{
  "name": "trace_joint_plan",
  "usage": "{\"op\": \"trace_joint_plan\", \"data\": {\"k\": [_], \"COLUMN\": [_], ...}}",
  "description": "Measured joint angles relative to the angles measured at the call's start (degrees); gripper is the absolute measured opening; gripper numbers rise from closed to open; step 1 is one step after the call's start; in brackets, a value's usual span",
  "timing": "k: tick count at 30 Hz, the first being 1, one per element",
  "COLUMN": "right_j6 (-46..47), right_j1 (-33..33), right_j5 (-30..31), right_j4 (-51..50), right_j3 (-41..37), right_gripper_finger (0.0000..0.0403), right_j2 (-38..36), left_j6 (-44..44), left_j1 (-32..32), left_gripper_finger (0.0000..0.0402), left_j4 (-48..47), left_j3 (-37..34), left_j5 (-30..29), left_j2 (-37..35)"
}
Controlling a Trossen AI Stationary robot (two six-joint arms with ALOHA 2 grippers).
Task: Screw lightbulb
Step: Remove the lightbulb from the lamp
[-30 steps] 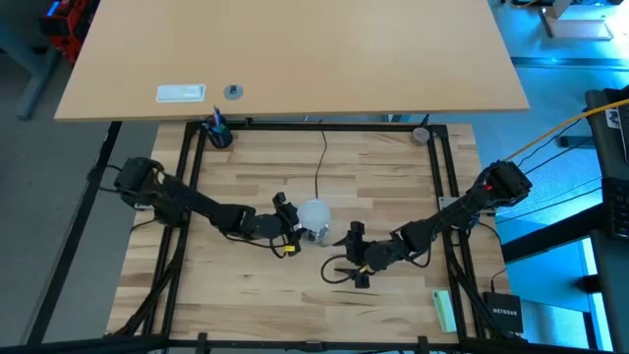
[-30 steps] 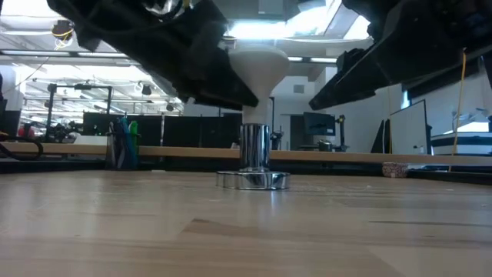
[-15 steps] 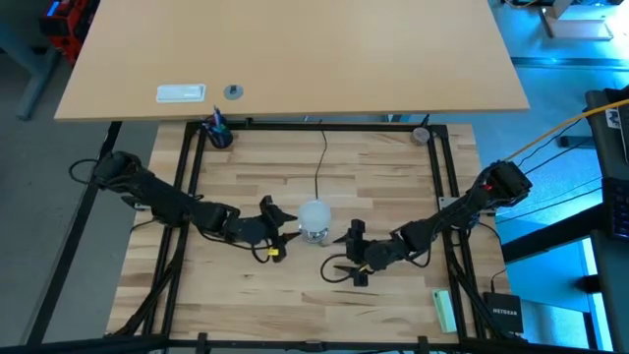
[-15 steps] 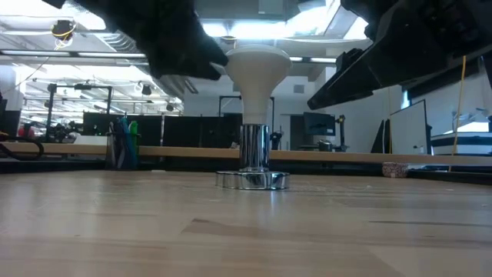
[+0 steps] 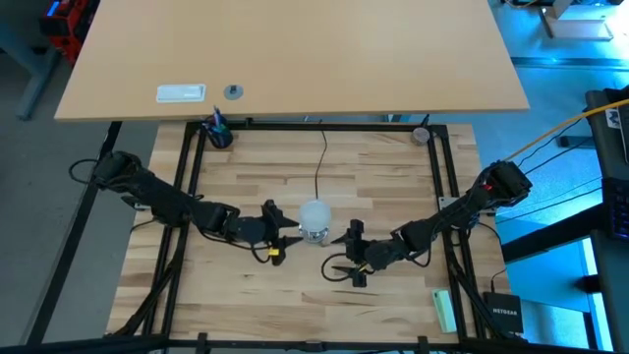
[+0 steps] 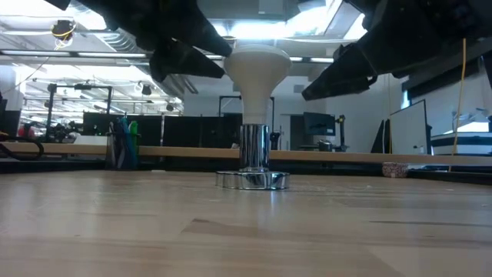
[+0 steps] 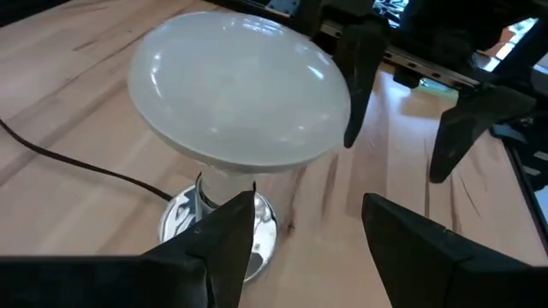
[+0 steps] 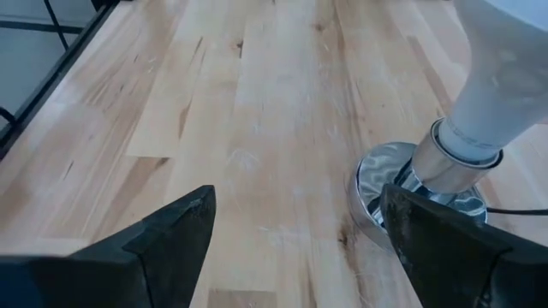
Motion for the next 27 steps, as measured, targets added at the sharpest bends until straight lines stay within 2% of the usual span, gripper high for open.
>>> {"op": "trace_joint_plan", "data": {"k": [4, 8, 13, 18, 22, 27], "right_j6": [0.2, 4.4, 7.5, 7.2, 2.7, -5.8], "right_j1": [0.0, 0.0, 0.0, 0.0, 0.1, -0.1], "right_j5": [-0.4, -3.7, -9.0, -9.6, -10.2, -7.7], "right_j4": [0.3, 0.1, -6.7, -13.8, -17.5, -20.4], "right_j3": [0.0, 0.0, 0.0, 0.0, 0.0, -0.6], "right_gripper_finger": [0.0331, 0.0331, 0.0331, 0.0331, 0.0331, 0.0331], "right_j2": [0.0, 0.0, -2.9, -7.2, -10.5, -15.1], "left_j6": [1.6, 3.8, 5.1, 4.2, 6.3, 8.4], "left_j1": [0.0, 0.5, 0.9, 0.8, 2.2, 7.3], "left_gripper_finger": [0.0208, 0.0208, 0.0208, 0.0208, 0.0209, 0.0252], "left_j4": [3.0, 7.3, 6.1, -3.2, -10.2, -21.8], "left_j3": [0.0, 1.5, 4.6, 9.6, 14.8, 21.9], "left_j5": [0.0, 0.4, 0.7, 0.9, 1.0, 3.2], "left_j2": [0.0, 0.0, 0.0, -1.1, -1.3, -1.3]}}
